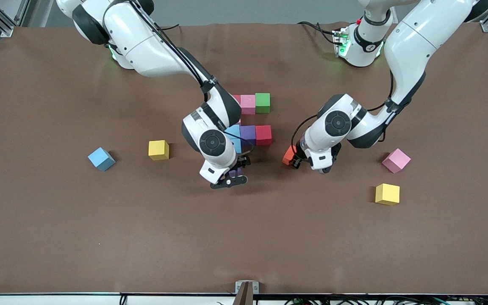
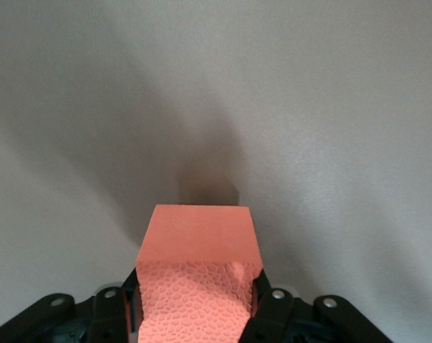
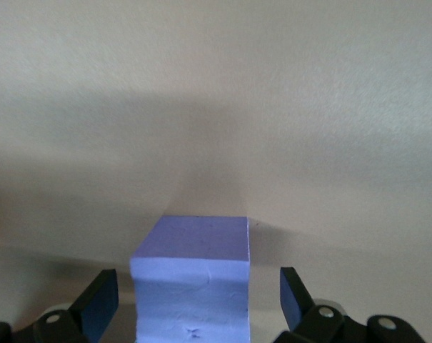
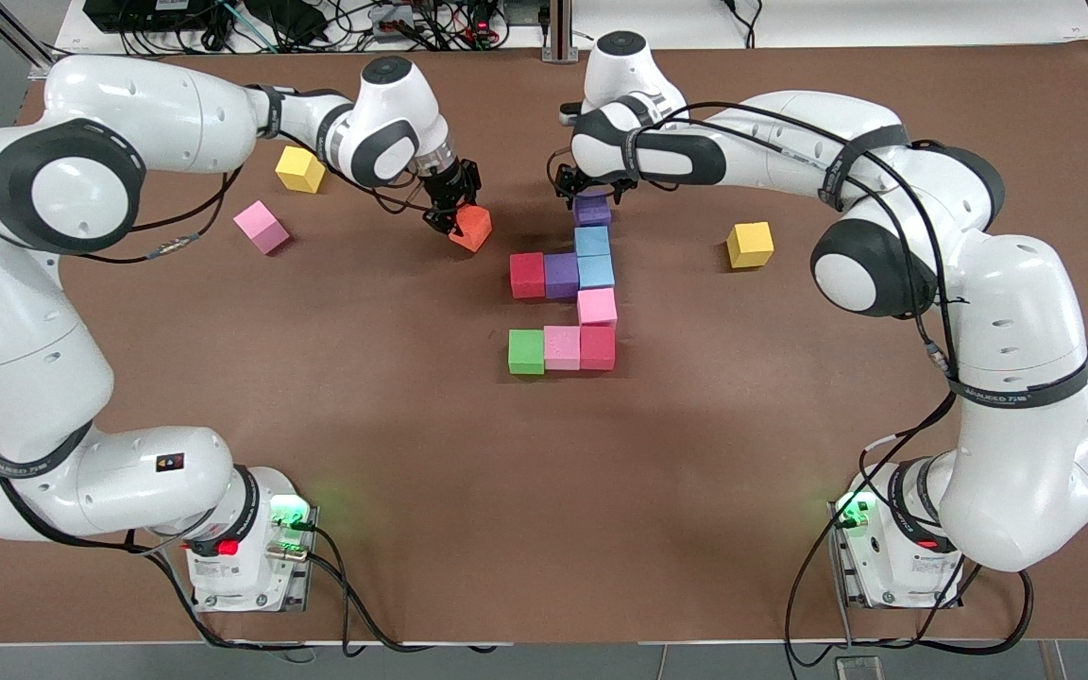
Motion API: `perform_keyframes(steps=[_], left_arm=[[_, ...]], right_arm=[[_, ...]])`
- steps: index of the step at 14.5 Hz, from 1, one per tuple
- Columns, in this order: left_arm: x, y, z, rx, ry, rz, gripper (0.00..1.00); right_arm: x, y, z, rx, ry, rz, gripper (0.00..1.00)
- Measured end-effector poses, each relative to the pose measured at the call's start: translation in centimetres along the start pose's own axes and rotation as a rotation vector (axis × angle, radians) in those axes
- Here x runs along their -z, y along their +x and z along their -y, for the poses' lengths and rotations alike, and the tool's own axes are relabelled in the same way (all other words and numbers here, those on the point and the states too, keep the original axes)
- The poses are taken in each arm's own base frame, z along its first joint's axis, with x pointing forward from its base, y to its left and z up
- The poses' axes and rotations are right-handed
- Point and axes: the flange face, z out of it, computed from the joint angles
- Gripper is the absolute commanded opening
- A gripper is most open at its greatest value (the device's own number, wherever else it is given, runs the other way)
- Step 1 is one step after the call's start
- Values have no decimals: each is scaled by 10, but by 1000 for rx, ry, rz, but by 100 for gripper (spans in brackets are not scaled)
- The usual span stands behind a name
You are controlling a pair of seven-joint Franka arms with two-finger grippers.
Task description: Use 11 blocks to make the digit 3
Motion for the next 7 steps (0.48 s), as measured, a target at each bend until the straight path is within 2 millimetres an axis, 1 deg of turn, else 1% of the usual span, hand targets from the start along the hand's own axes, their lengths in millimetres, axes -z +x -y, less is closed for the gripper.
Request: perform_keyframes(steps=[1, 3, 5, 7], left_arm=[[-1, -4, -5, 29, -5, 2, 5], [-4, -13, -15, 95, -16, 1, 5], [-9, -25, -23, 158, -23, -8, 5], [-14, -38, -31, 227, -33, -21, 6]], right_arm=[[11, 2, 0, -2, 5, -14, 100], [49, 5, -9, -15, 6, -18, 100], [102, 4, -28, -37, -7, 7, 100], [161, -5, -54, -65, -30, 55, 100]])
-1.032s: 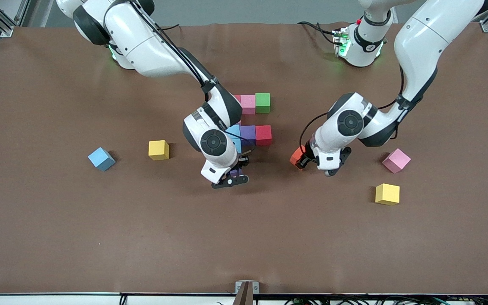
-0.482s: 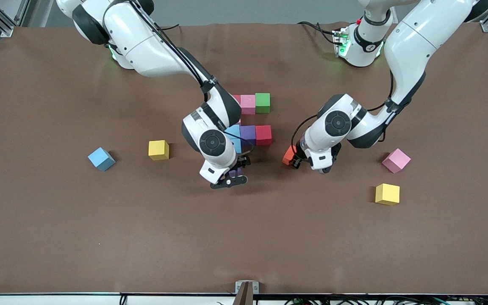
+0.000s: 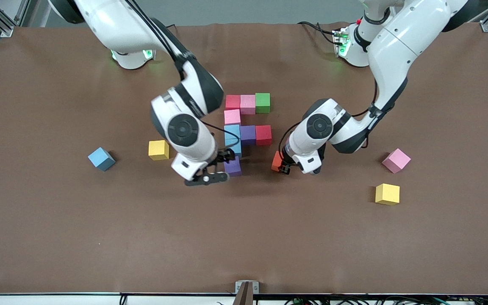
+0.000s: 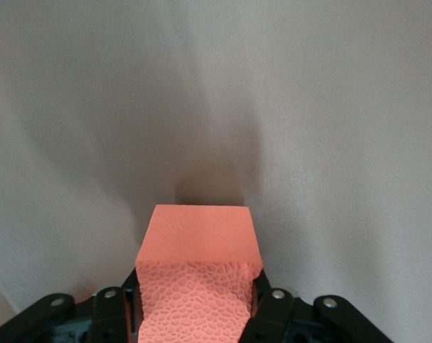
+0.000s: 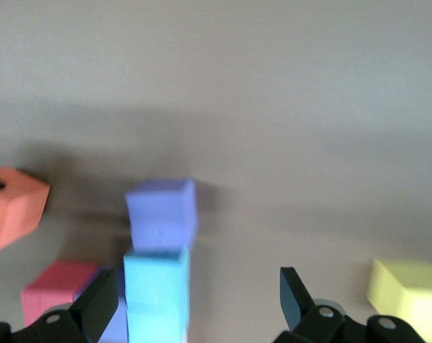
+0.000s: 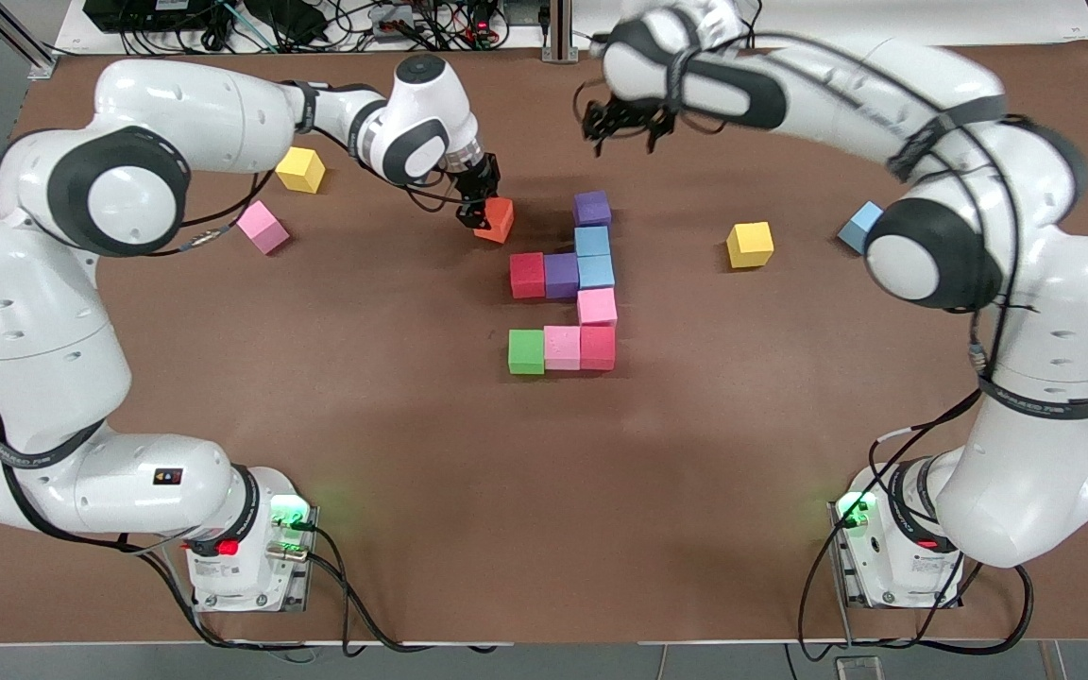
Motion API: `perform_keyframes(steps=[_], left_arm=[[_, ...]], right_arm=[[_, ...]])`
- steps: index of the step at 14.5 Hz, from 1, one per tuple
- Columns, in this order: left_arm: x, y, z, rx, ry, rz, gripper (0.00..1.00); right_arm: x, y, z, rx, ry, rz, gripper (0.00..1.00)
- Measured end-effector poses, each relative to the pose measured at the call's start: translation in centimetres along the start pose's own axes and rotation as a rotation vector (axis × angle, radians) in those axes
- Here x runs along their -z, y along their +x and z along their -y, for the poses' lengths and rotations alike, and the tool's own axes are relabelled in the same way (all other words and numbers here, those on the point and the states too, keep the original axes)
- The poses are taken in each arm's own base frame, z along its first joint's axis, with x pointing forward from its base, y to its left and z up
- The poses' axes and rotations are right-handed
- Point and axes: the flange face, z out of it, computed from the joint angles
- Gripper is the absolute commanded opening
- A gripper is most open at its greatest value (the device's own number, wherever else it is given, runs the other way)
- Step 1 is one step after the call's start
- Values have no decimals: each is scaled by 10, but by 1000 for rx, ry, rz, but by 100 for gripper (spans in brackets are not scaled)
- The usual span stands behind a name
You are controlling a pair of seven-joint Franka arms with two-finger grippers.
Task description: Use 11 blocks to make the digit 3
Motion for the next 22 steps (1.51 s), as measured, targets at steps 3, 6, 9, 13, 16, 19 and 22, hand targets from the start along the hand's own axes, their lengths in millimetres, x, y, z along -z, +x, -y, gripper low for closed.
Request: perform_keyframes(steps=[3, 6, 9, 13, 16, 19, 22], left_arm=[[-4, -23, -4, 91, -16, -3, 6], [-7, -42, -8, 169, -25, 11, 6], [-12, -59, -12, 230, -33, 18, 6], [-22, -71, -10, 252, -41, -12, 6], [-23, -78, -12, 255, -44, -13, 6], [-25, -87, -14, 253, -39, -18, 6], [-25, -92, -14, 258, -39, -16, 6]], right_arm=[[86, -27, -57, -57, -36, 77, 100], [163, -61, -122, -121, -49, 125, 100], [213, -90, -176, -151, -45, 132, 100], [243, -117, -262, -141, -14, 120, 100], [248, -131, -315, -146, 5, 114, 100], [251, -133, -349, -157, 18, 96, 100], [253, -132, -366, -171, 19, 76, 100]])
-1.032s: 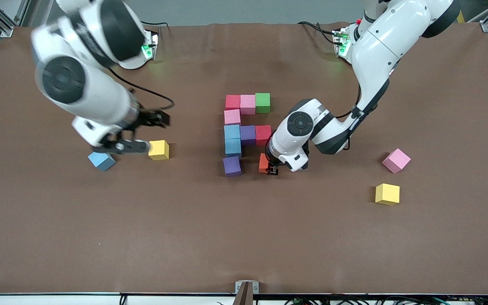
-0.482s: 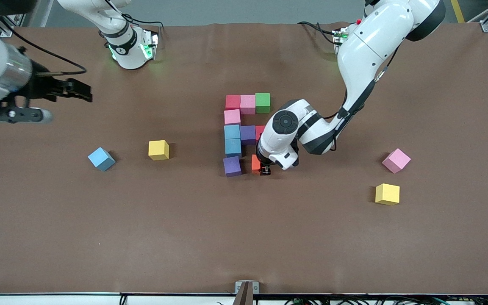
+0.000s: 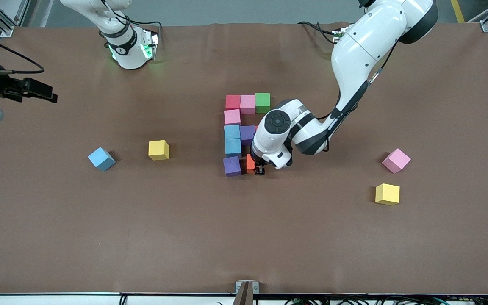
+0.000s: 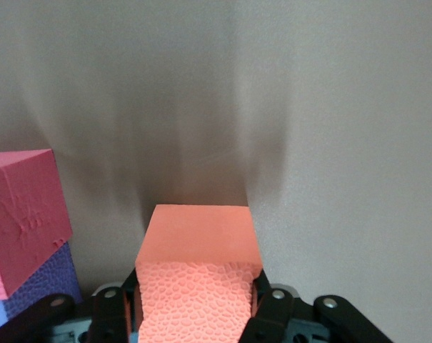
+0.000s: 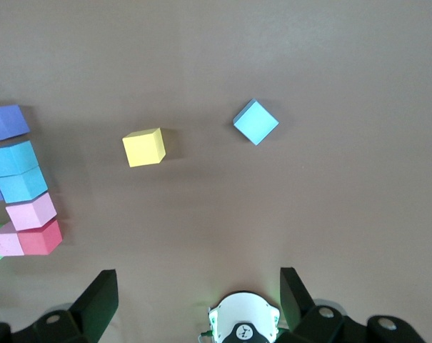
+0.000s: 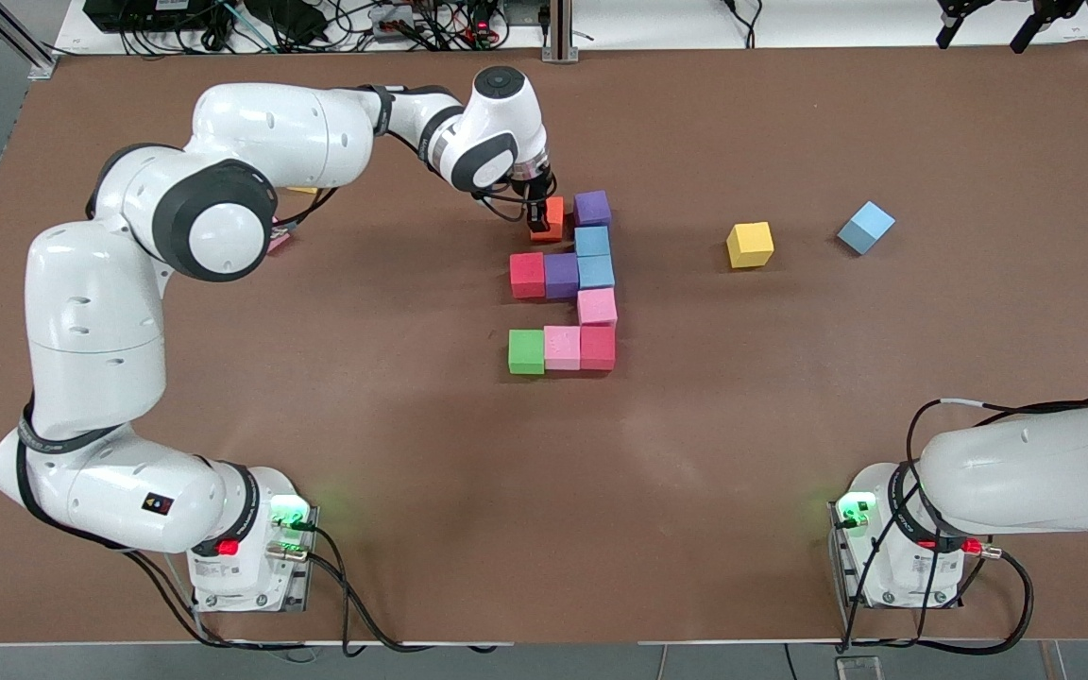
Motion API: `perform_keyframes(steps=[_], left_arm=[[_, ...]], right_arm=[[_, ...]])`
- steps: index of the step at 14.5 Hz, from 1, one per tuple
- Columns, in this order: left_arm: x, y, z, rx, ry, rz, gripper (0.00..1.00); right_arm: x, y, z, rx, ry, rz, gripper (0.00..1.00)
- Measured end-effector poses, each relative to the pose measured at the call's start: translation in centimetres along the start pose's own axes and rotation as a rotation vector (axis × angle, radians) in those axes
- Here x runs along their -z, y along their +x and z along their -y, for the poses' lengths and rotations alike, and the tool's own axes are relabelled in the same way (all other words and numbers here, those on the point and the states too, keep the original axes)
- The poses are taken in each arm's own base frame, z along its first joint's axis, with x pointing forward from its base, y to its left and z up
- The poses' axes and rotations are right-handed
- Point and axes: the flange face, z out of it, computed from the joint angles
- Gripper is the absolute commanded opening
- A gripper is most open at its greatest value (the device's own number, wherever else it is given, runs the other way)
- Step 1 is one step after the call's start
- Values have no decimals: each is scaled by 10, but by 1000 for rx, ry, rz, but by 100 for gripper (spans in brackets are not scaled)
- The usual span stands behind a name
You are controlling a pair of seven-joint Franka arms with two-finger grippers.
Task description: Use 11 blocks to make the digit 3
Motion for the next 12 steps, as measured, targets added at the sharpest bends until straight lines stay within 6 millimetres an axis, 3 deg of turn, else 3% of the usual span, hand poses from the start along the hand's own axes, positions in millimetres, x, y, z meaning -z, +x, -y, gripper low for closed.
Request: perform_keyframes(steps=[5, 12], left_arm=[[-2, -7, 0, 9, -2, 7, 6], [-3, -16, 3, 0, -3, 14, 6]], right_arm=[[8, -1, -5, 12, -2, -42, 100], [35, -4, -7, 9, -20, -153, 100]])
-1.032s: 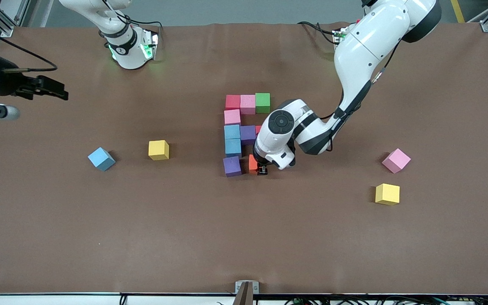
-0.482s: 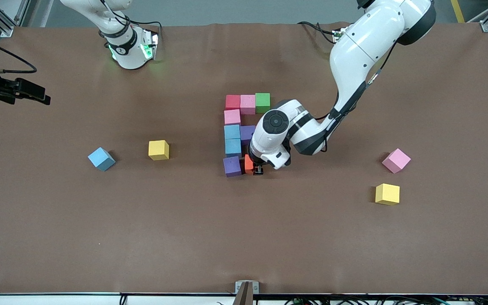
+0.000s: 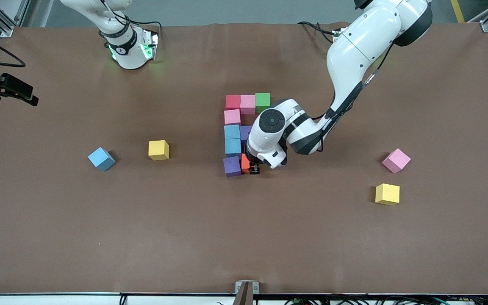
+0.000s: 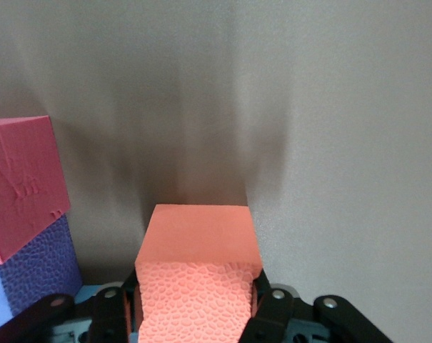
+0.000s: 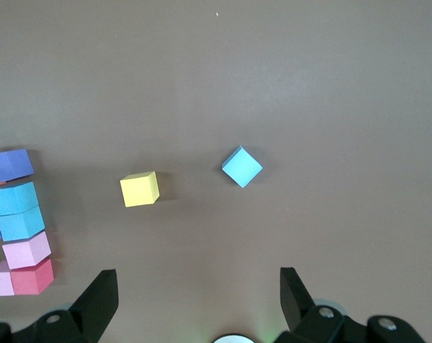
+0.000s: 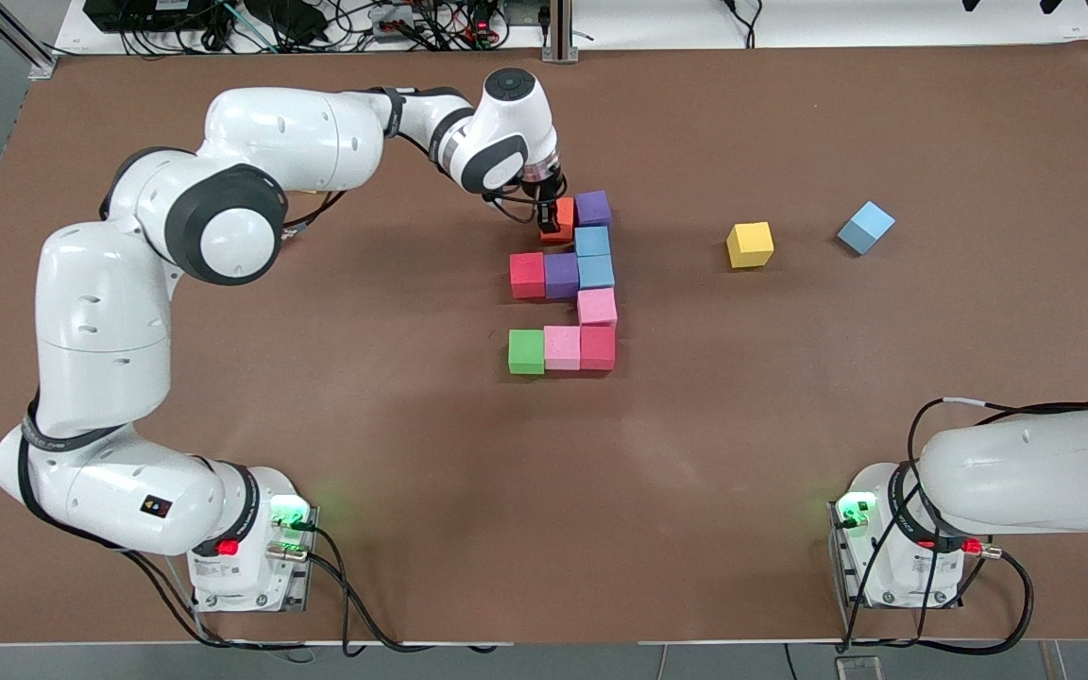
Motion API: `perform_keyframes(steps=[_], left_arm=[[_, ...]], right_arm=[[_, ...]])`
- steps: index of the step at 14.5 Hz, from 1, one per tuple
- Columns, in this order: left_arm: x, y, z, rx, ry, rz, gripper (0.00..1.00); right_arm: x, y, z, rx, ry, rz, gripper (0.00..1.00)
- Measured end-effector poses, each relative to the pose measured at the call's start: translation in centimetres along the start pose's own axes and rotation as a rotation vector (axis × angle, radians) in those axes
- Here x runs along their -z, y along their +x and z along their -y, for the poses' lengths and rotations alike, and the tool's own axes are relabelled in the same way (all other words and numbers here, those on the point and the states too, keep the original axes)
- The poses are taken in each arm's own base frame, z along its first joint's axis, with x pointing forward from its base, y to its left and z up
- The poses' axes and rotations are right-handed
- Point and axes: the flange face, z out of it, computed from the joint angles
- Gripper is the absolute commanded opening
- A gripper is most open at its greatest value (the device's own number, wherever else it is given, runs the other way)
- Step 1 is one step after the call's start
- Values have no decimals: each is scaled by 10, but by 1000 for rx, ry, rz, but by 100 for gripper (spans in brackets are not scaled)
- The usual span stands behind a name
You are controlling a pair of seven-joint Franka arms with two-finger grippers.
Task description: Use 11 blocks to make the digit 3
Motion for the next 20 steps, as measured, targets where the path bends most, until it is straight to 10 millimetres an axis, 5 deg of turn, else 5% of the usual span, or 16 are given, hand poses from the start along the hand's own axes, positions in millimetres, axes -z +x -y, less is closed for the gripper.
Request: perform_keyframes(steps=[4, 6, 8, 11, 20], left_arm=[[-1, 0, -1, 4, 0, 1, 8], [-1, 0, -2, 5, 0, 2, 18], [-1, 0, -2, 5, 0, 2, 37], [-1, 0, -2, 5, 0, 2, 100], [5, -1, -11, 13, -15, 10, 100]], right_arm=[[-5, 6, -5, -10, 2, -29, 100], [-11, 7, -10, -20, 2, -21, 100], [-12, 6, -11, -22, 2, -25, 100], [-8, 3, -2, -5, 1, -36, 100], [-2, 3, 3, 4, 2, -70, 100]])
